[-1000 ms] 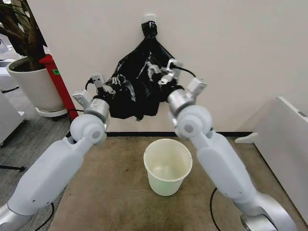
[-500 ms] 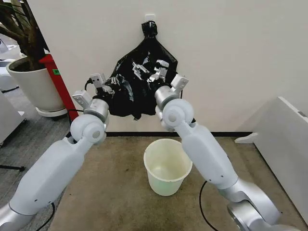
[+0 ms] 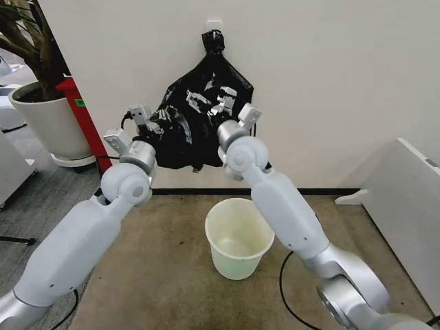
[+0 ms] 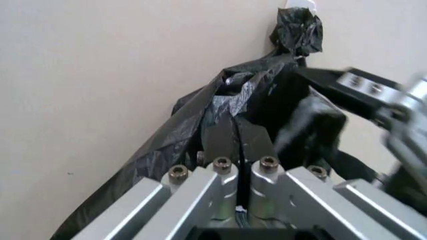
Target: Place the garbage bag over the trash bin.
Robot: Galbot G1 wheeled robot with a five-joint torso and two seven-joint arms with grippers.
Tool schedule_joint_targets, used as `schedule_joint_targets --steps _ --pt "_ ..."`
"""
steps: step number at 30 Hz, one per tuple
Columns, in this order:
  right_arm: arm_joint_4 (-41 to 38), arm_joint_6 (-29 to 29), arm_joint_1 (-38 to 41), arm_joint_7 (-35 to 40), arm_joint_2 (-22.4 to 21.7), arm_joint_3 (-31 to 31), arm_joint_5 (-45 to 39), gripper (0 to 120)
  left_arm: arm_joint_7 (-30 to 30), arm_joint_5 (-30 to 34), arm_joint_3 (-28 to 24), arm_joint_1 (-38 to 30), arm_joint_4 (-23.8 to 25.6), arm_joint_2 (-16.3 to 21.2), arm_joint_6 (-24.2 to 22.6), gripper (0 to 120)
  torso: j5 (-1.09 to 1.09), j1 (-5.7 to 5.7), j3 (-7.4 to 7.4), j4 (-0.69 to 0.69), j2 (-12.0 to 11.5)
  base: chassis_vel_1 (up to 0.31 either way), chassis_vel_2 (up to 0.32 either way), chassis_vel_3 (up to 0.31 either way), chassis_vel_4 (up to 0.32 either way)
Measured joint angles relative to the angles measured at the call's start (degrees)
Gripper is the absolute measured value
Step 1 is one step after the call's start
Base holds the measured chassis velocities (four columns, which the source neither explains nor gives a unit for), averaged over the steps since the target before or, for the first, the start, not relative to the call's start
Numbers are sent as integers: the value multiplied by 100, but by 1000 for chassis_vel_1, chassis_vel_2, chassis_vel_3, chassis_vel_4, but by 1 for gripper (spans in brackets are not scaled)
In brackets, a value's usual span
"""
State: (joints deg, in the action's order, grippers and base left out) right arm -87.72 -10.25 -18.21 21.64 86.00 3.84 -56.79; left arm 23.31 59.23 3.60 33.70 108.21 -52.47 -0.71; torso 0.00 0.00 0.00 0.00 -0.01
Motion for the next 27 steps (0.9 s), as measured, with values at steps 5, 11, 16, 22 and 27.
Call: schedule_joint_targets --steps 5,11,16,22,27 --pt "374 50 135 -51 128 11 102 100 -4 -6 -5 6 0 -9 2 0 -1 0 0 1 0 0 0 0 0" --pt "797 72 267 -20 107 70 289 100 -9 -4 -5 5 46 60 9 0 0 0 0 1 0 0 0 0 0" --pt "989 3 328 162 -45 70 559 100 -17 -1 42 47 94 133 20 0 1 0 0 -1 0 0 0 0 0" --pt "879 -91 256 263 -250 -2 731 100 -35 0 66 65 99 164 38 0 1 0 -1 -1 0 0 0 0 0" --pt "789 -91 258 265 -236 9 711 100 -31 0 38 54 90 133 39 0 0 0 -1 -1 0 0 0 0 0"
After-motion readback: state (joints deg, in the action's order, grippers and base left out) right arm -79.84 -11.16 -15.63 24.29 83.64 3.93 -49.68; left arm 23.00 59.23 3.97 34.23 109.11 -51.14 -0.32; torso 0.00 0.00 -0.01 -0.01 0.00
